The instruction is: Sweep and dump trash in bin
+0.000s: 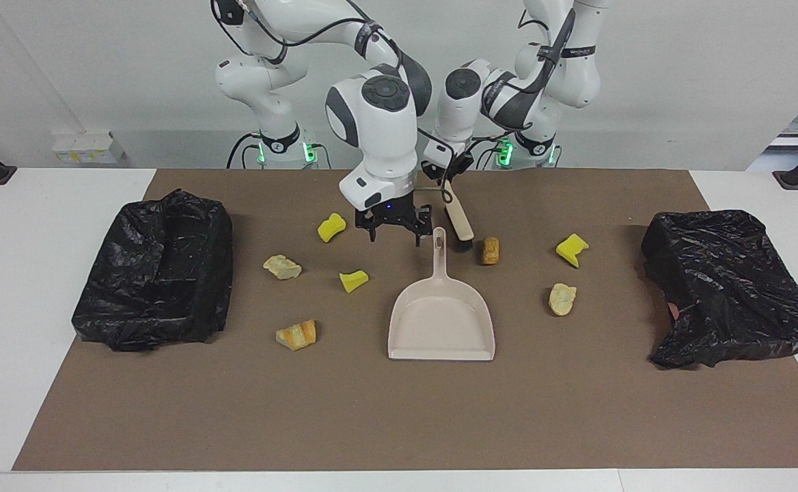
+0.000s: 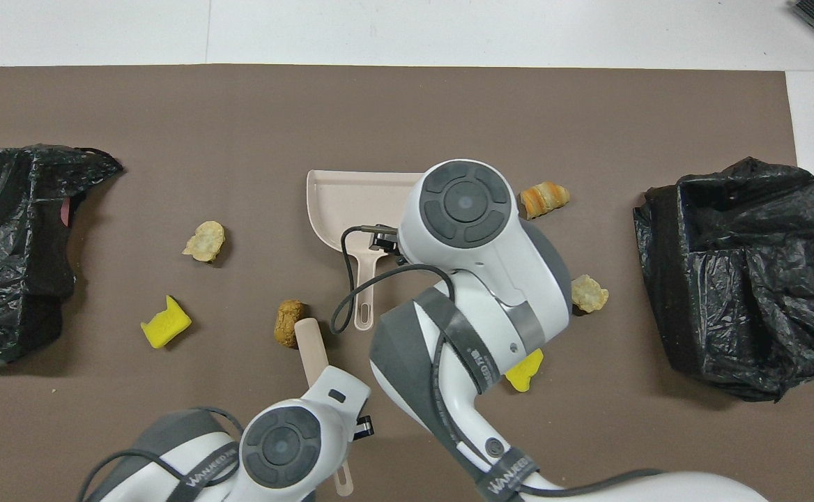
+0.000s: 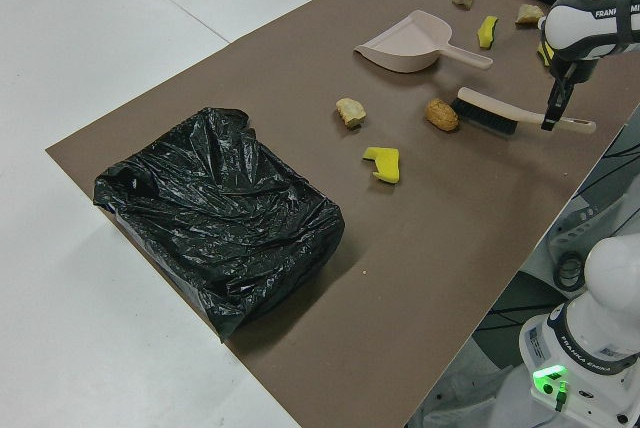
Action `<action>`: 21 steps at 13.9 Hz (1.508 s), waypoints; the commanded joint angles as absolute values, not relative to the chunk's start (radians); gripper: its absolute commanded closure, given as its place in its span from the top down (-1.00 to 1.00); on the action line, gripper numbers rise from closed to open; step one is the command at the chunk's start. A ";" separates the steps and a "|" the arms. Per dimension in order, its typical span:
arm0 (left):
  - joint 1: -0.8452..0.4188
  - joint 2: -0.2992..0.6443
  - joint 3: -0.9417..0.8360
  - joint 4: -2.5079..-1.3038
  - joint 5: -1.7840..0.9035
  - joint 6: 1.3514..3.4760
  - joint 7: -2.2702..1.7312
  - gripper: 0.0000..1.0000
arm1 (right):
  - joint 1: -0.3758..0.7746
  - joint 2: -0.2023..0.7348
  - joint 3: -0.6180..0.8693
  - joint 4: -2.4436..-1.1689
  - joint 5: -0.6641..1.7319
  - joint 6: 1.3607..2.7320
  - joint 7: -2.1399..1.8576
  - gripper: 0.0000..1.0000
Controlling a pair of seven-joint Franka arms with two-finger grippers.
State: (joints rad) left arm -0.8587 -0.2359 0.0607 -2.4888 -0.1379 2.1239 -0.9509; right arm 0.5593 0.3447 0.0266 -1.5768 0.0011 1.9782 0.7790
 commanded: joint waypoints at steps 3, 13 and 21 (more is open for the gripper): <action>-0.668 -0.353 0.054 -2.488 -0.091 2.056 -0.939 -1.00 | 0.658 0.460 0.021 -1.522 0.020 2.055 0.828 1.00; -0.414 -0.348 0.052 -2.439 0.070 1.965 -0.739 -1.00 | 0.663 0.400 0.051 -1.718 0.049 2.123 0.721 0.79; -0.229 -0.351 0.052 -2.457 0.074 1.902 -0.572 -1.00 | 0.661 0.400 0.051 -1.712 0.045 2.109 0.718 -1.00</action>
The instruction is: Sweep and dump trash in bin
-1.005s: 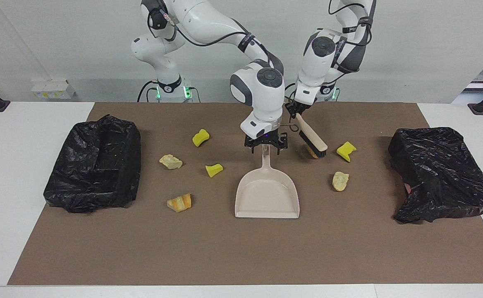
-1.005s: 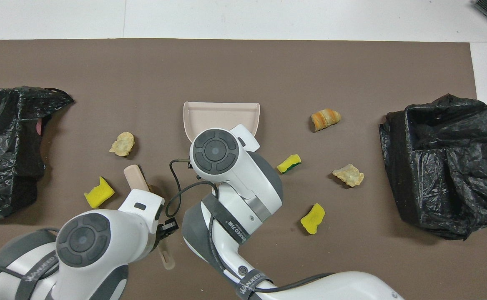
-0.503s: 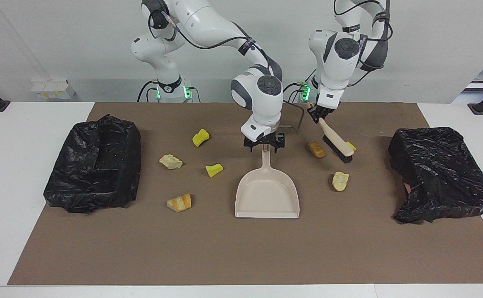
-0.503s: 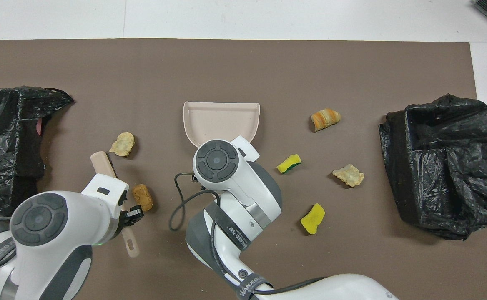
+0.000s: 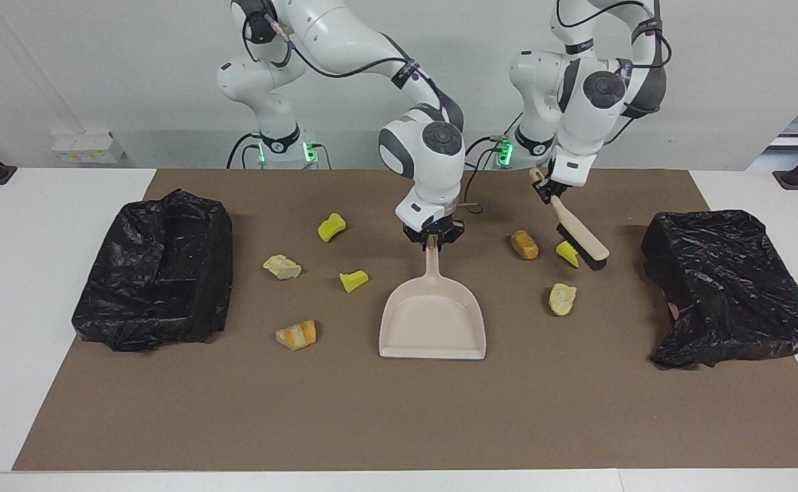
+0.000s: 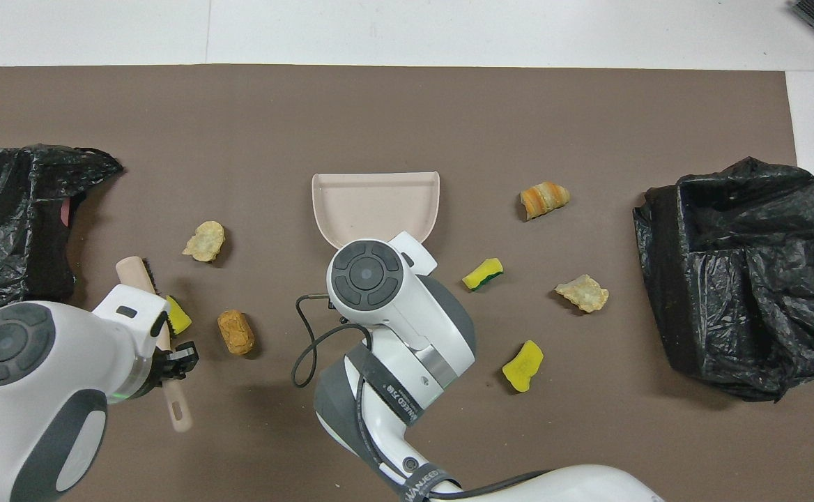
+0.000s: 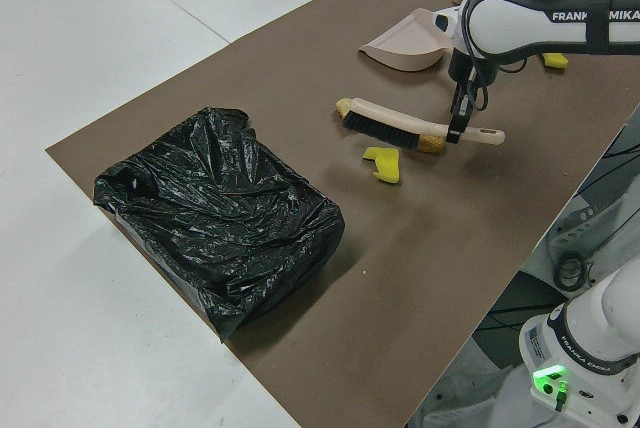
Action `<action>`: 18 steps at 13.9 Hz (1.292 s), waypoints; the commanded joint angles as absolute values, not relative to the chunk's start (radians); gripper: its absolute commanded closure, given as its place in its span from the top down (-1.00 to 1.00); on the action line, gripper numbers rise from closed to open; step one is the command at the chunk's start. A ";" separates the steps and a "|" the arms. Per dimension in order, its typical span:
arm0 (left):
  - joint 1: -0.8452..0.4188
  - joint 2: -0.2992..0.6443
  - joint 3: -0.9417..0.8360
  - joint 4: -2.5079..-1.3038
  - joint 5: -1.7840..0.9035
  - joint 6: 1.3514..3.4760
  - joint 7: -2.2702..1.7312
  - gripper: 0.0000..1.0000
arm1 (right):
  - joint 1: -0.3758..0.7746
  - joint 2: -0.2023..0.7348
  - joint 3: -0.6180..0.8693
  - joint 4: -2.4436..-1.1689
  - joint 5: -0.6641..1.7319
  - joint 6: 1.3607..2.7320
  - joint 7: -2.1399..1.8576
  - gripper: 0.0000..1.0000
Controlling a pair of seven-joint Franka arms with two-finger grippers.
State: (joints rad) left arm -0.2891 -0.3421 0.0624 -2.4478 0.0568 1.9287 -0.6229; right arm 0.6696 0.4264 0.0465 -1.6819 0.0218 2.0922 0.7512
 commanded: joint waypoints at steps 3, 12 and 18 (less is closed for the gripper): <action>-0.163 -0.347 0.052 -2.519 0.074 1.896 -0.477 -1.00 | 0.653 0.384 0.049 -1.710 0.029 2.108 0.651 -1.00; -0.215 -0.282 0.048 -2.540 -0.015 2.031 -0.332 -1.00 | 0.601 0.305 0.044 -1.723 -0.044 2.036 0.160 -1.00; -0.294 -0.184 0.044 -2.493 -0.092 2.138 -0.328 -1.00 | 0.572 0.295 0.044 -1.733 -0.090 1.987 -0.257 -1.00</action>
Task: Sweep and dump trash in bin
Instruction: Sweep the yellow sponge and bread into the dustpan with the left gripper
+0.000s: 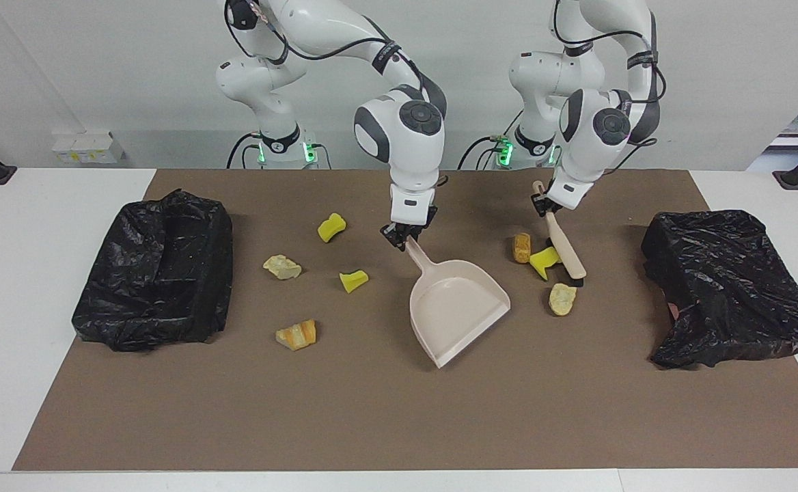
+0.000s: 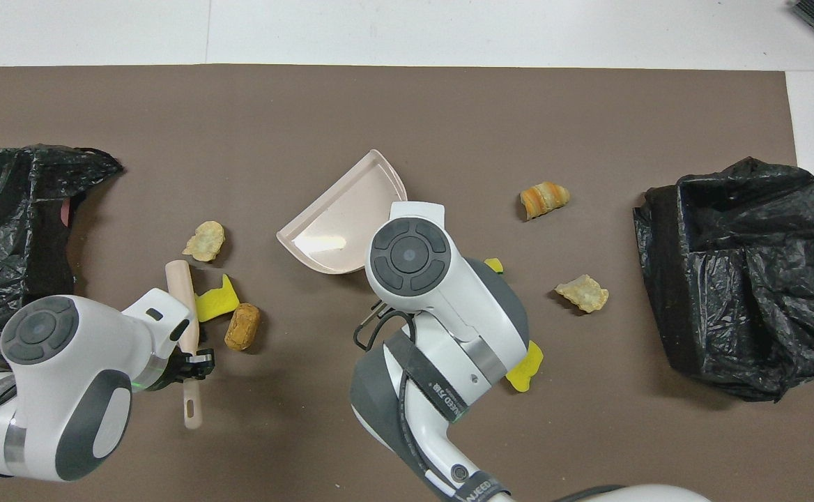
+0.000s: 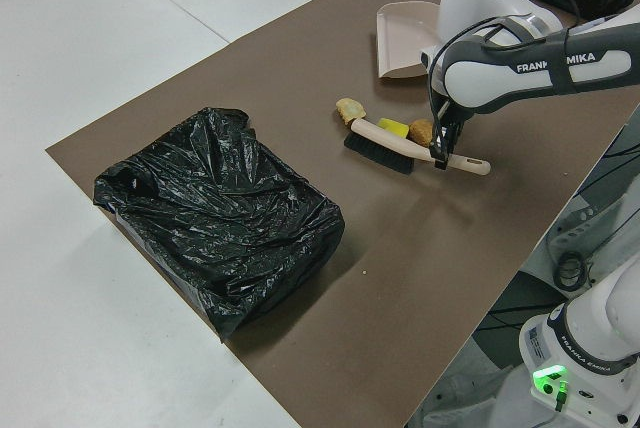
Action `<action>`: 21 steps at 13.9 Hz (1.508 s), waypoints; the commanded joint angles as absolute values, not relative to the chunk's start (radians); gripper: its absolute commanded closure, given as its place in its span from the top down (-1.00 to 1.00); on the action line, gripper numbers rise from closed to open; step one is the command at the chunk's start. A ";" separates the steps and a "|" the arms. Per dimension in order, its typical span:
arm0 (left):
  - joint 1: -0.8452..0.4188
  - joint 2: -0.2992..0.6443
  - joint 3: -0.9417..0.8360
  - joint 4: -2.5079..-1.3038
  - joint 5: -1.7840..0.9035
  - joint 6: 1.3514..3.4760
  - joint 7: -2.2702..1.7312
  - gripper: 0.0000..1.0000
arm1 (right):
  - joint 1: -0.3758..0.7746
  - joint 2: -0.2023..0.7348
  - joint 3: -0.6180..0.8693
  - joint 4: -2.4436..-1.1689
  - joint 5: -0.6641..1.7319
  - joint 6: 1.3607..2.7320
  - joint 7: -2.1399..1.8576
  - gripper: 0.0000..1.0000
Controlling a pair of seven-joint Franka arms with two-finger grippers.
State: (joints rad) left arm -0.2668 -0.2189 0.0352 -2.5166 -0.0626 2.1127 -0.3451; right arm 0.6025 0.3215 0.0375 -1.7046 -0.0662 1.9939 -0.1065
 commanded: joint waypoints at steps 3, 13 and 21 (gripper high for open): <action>-0.322 -0.186 0.044 -2.493 -0.094 2.135 -0.328 -1.00 | 0.546 0.298 0.044 -1.736 -0.112 1.990 -0.528 -1.00; -0.391 -0.210 0.041 -2.508 -0.100 2.066 -0.603 -1.00 | 0.540 0.282 0.048 -1.795 -0.153 2.011 -0.880 -1.00; -0.502 -0.177 0.041 -2.491 -0.331 2.141 -0.380 -1.00 | 0.540 0.295 0.048 -1.802 -0.150 2.046 -0.874 -1.00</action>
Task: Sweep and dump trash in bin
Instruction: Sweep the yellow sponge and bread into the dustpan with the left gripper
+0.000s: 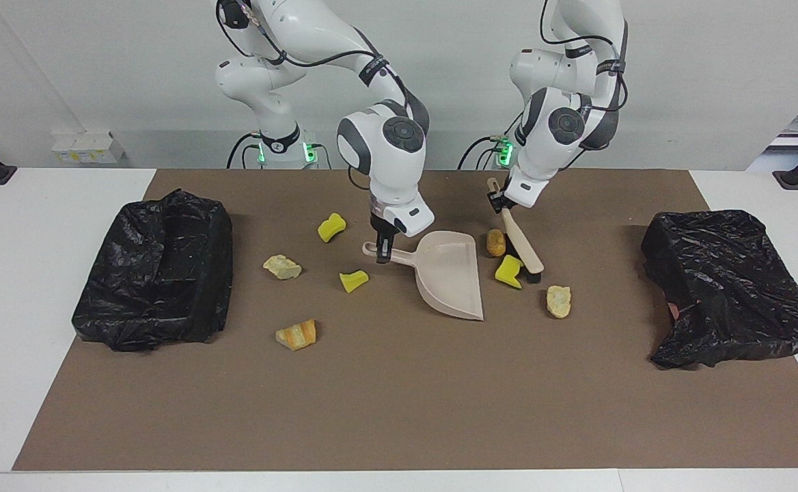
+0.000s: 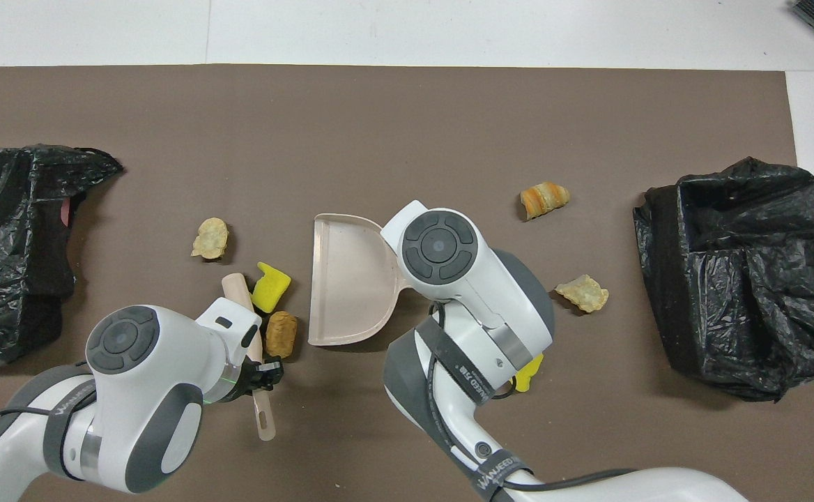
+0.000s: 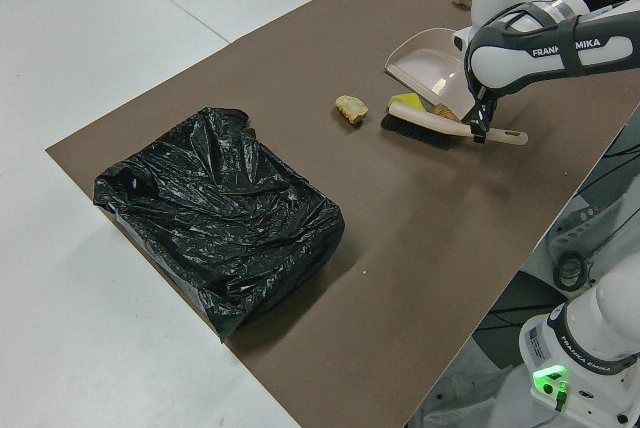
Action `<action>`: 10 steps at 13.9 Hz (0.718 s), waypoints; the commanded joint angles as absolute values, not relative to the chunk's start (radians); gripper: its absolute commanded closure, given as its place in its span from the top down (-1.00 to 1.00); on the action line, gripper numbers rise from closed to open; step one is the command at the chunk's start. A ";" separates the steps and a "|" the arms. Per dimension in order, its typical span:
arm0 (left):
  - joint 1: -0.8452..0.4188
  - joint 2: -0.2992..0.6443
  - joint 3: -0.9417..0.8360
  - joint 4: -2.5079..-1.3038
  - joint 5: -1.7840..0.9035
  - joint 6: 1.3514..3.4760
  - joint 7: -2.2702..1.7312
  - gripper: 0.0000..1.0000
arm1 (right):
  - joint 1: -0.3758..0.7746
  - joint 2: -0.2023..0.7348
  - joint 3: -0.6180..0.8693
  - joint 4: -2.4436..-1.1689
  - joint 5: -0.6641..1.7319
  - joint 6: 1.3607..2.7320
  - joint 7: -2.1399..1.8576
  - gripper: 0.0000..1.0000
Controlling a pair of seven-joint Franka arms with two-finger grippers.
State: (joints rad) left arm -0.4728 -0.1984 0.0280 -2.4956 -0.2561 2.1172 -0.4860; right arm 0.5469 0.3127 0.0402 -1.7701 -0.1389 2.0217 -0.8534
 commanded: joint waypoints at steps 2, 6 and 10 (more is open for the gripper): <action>-0.534 -0.157 0.041 -2.465 -0.399 2.181 -0.325 -1.00 | 0.540 0.295 0.048 -1.804 -0.150 2.045 -0.871 -1.00; -0.571 -0.098 0.041 -2.373 -0.538 2.217 -0.178 -1.00 | 0.540 0.293 0.048 -1.802 -0.150 2.043 -0.871 -1.00; -0.504 -0.100 0.054 -2.280 -0.531 2.094 -0.175 -1.00 | 0.540 0.295 0.048 -1.802 -0.150 2.043 -0.871 -1.00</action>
